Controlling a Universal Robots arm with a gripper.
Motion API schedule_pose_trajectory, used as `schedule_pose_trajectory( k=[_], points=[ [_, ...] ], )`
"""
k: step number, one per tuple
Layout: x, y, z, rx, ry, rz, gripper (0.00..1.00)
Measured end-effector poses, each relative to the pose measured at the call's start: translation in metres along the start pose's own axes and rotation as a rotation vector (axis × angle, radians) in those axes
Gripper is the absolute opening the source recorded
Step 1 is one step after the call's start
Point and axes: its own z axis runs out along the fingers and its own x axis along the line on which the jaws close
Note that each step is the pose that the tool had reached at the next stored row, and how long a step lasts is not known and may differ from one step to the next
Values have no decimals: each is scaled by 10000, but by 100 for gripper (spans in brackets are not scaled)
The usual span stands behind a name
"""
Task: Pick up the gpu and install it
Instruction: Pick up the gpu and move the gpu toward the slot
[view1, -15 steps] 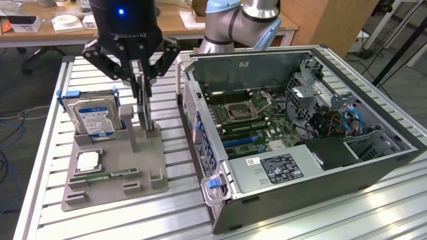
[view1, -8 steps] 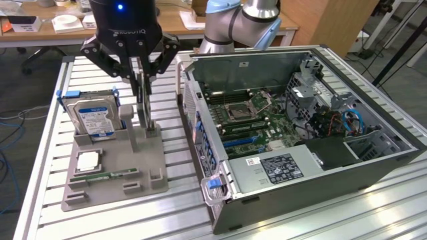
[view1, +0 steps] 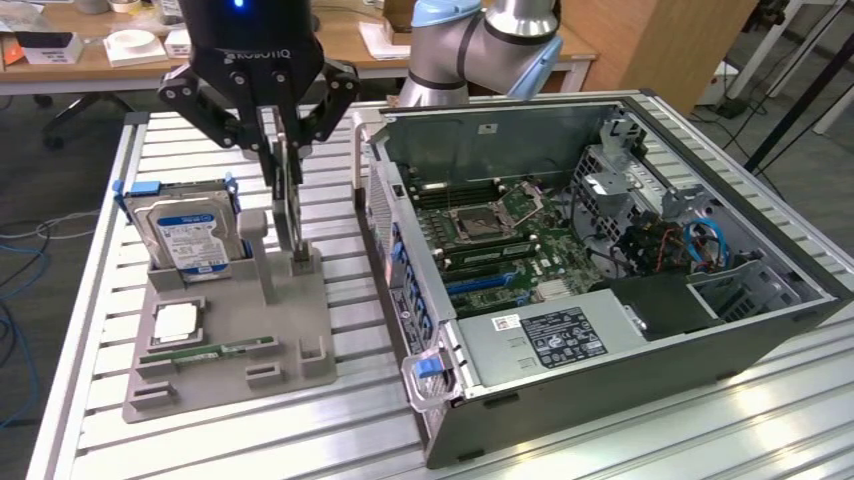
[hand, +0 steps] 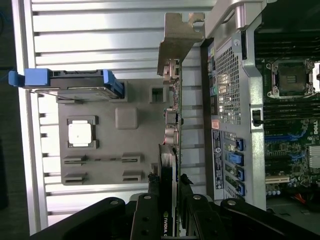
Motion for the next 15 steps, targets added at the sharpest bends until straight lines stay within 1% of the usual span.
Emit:
schedule_pose_trajectory(
  k=[15],
  points=[
    [-4, 5, -115, 0, 0, 0, 26]
  ],
)
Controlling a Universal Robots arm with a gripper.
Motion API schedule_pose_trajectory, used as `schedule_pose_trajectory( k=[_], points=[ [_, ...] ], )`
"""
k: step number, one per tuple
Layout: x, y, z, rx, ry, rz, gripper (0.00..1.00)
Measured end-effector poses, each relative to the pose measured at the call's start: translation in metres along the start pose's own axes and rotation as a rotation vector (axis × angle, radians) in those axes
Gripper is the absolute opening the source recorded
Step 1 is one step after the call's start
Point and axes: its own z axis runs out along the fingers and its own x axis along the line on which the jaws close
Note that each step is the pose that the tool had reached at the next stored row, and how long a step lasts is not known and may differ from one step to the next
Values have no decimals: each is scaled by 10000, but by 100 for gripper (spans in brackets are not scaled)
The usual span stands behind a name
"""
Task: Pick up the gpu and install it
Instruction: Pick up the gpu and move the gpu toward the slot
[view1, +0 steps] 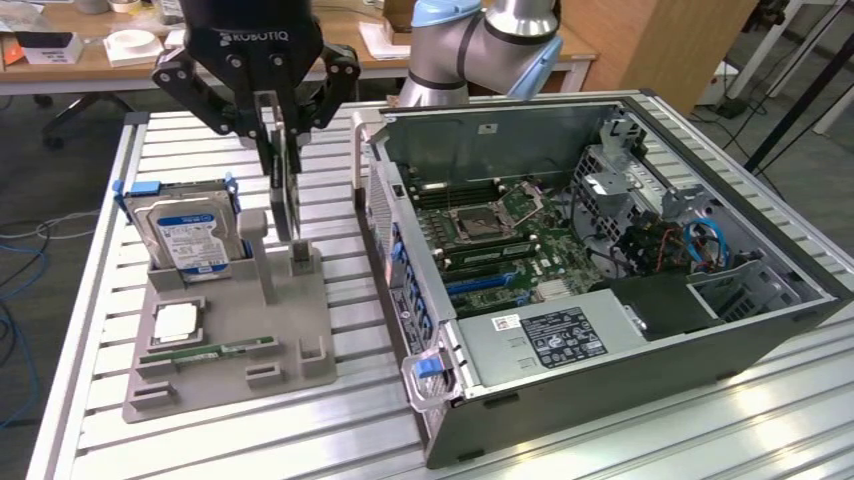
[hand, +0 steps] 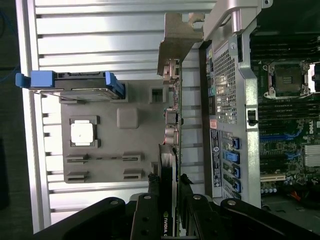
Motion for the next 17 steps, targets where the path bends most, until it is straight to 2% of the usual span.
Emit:
schedule_pose_trajectory(
  k=[12, 17],
  points=[
    [-3, 4, -89, 1, 1, 0, 26],
    [-3, 4, -94, 1, 1, 0, 26]
  ],
)
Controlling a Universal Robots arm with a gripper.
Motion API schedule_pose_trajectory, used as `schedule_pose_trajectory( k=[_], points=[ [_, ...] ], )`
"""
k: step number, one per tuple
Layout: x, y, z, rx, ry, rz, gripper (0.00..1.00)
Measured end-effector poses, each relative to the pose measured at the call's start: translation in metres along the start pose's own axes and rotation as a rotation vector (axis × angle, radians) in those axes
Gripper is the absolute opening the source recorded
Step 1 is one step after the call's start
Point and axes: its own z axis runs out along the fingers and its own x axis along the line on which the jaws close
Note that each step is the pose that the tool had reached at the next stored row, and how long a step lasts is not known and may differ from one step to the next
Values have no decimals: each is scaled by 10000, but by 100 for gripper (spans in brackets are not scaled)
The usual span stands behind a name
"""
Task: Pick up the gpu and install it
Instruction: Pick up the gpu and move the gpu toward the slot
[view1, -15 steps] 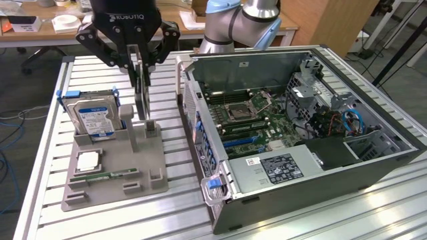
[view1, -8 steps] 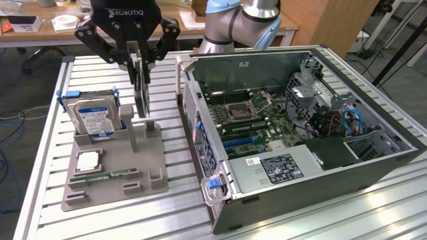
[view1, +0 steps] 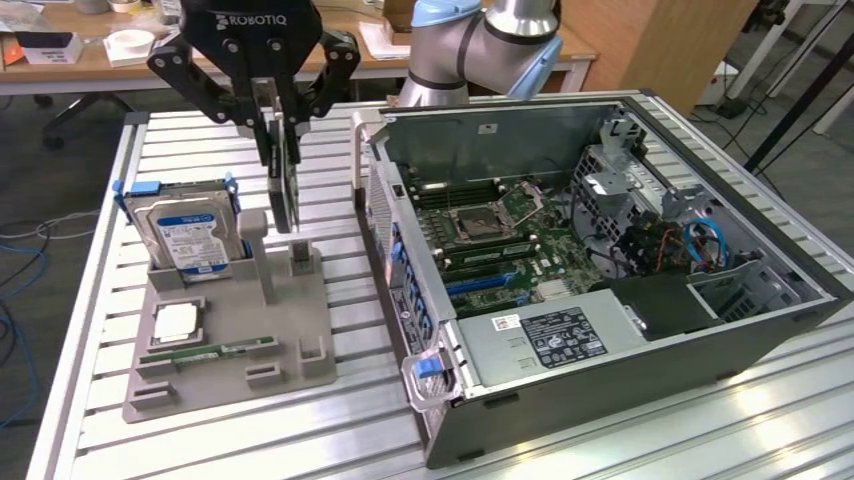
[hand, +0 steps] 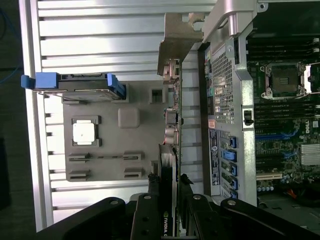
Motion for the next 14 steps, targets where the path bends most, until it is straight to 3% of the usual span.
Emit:
schedule_pose_trajectory(
  k=[14],
  points=[
    [-58, 4, 3, 0, 1, 0, 26]
  ],
)
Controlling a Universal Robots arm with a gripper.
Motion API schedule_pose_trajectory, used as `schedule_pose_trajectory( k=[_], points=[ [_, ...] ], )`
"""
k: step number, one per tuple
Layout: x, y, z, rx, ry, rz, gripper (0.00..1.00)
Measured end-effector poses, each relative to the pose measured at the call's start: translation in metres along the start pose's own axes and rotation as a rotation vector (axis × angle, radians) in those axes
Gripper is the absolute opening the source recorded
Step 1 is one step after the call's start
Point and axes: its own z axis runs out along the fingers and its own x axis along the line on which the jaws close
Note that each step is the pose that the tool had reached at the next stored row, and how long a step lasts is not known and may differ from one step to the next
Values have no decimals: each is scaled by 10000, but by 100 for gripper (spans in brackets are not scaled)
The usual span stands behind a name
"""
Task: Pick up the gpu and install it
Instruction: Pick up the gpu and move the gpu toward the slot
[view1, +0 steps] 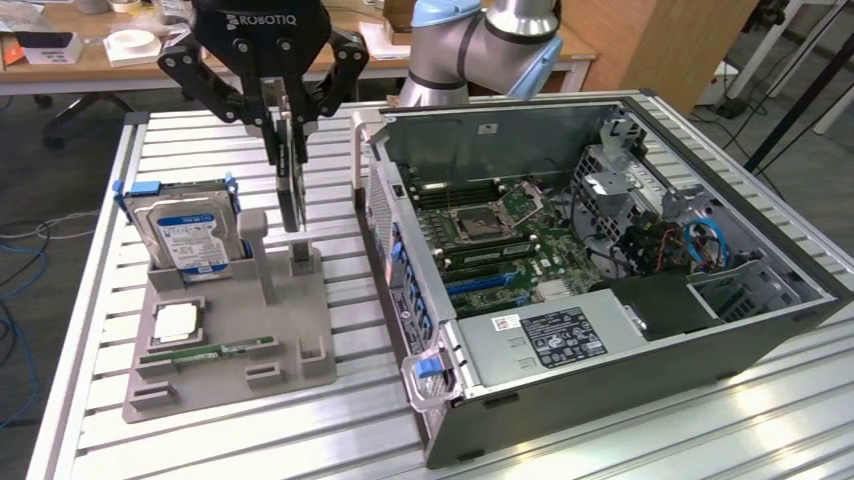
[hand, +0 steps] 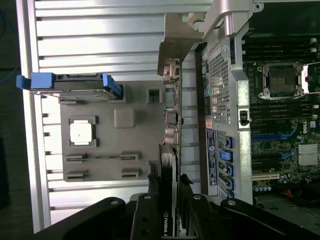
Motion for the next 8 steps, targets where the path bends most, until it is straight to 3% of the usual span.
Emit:
schedule_pose_trajectory(
  k=[8],
  points=[
    [-23, 2, 1, 0, 0, 0, 26]
  ],
)
